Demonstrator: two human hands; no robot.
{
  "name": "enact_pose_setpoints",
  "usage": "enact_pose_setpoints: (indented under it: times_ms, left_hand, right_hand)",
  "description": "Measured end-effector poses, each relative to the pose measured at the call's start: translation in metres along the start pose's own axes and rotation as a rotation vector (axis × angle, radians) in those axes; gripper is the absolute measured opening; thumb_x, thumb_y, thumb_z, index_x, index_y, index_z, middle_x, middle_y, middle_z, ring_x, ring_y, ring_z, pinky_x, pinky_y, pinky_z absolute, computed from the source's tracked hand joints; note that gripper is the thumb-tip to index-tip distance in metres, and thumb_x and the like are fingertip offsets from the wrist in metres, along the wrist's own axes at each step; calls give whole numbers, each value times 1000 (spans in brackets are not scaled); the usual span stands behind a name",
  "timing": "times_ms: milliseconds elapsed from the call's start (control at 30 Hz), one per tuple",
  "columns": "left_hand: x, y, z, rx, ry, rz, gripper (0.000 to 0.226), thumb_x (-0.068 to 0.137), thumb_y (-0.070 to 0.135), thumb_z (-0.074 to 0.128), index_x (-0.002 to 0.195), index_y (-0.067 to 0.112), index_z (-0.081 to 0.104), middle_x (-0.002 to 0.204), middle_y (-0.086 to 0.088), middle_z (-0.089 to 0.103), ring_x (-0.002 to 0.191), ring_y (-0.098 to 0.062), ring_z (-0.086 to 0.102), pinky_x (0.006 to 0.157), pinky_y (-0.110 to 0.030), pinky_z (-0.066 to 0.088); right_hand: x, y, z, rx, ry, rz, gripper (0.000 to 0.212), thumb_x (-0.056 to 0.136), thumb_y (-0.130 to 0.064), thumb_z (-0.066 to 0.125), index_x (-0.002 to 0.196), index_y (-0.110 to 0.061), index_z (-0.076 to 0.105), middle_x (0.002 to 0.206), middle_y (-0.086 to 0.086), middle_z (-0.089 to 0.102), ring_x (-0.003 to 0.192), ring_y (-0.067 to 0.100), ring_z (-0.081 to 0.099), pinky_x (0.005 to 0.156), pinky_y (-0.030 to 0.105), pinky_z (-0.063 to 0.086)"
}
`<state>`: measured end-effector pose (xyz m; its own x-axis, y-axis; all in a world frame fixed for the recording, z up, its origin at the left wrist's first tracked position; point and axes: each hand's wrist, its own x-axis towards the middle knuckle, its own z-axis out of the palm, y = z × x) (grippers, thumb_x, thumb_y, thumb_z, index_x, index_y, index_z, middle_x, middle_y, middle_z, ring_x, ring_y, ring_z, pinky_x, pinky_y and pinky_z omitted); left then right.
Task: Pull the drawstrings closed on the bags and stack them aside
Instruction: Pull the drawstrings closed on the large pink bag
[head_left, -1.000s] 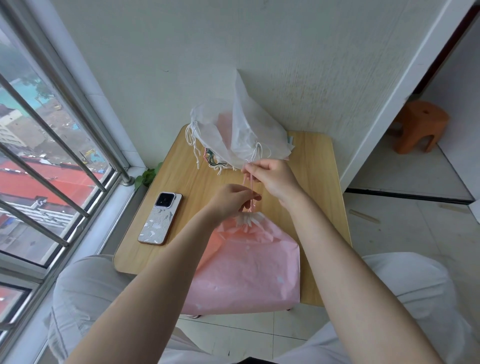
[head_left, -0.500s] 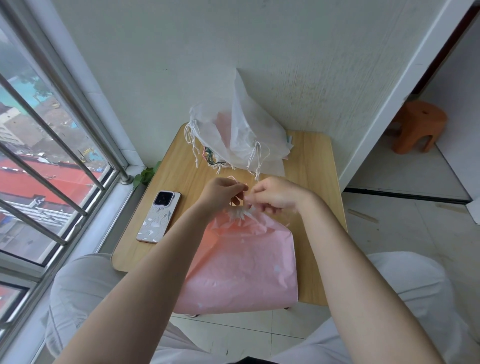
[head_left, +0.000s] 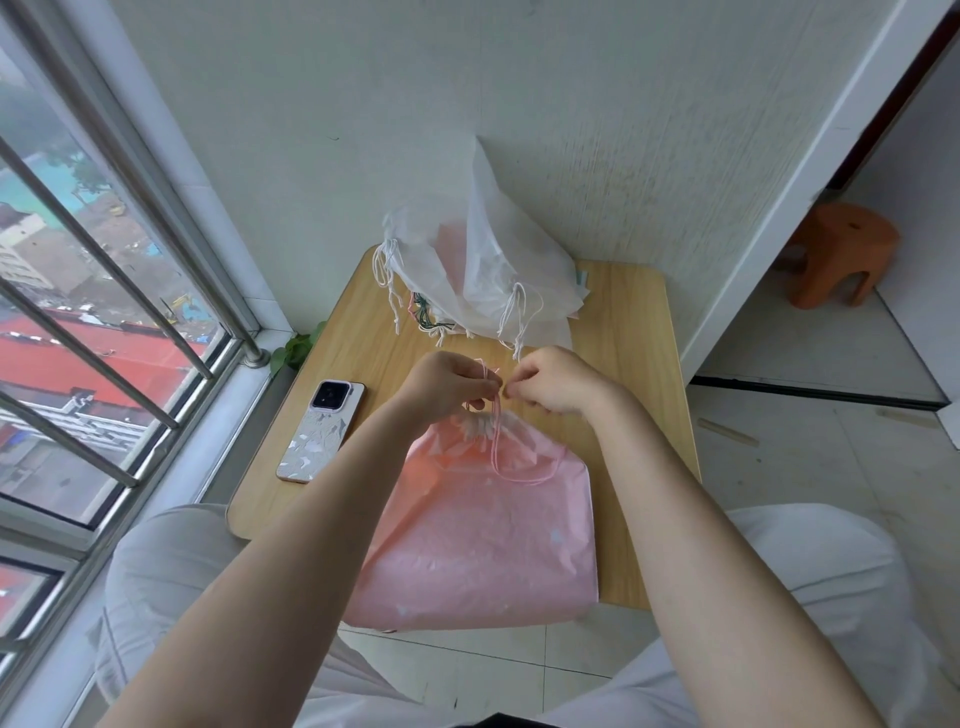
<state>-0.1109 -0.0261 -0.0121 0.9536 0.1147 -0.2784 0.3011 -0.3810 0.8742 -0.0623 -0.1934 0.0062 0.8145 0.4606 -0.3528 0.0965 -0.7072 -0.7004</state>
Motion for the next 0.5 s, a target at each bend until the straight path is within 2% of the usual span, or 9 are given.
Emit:
enact_pose_setpoints:
  times_ms: [67, 167, 333, 500]
  left_hand:
    - [-1, 1, -1, 21, -14, -1, 8, 78, 13, 78, 86, 13, 78, 73, -8, 70, 61, -10, 60, 59, -26, 50]
    - [-3, 2, -1, 20, -44, 1, 10, 76, 5, 76, 82, 13, 75, 72, -5, 68, 62, -11, 59, 60, -21, 50]
    - [-5, 1, -3, 36, -32, 13, 17, 77, -3, 68, 76, 14, 70, 71, -2, 66, 60, -9, 58, 59, -17, 48]
    - [-1, -4, -5, 160, 113, 68, 5, 80, 7, 73, 80, 12, 72, 65, 2, 69, 53, -3, 59, 57, -17, 47]
  right_hand:
    - [5, 7, 6, 66, 44, 3, 21, 88, -6, 57, 93, -15, 76, 79, -8, 64, 72, 10, 56, 68, 21, 46]
    - [9, 15, 17, 162, -48, -20, 25, 86, -5, 60, 99, -17, 77, 94, 3, 72, 87, 18, 61, 81, 27, 48]
    - [6, 15, 24, 307, -80, 17, 19, 89, -13, 61, 105, -10, 71, 91, 1, 63, 81, 9, 54, 66, 20, 39]
    - [10, 21, 26, 474, -59, 25, 14, 86, -24, 69, 90, -12, 72, 88, 2, 67, 86, 14, 59, 80, 28, 42]
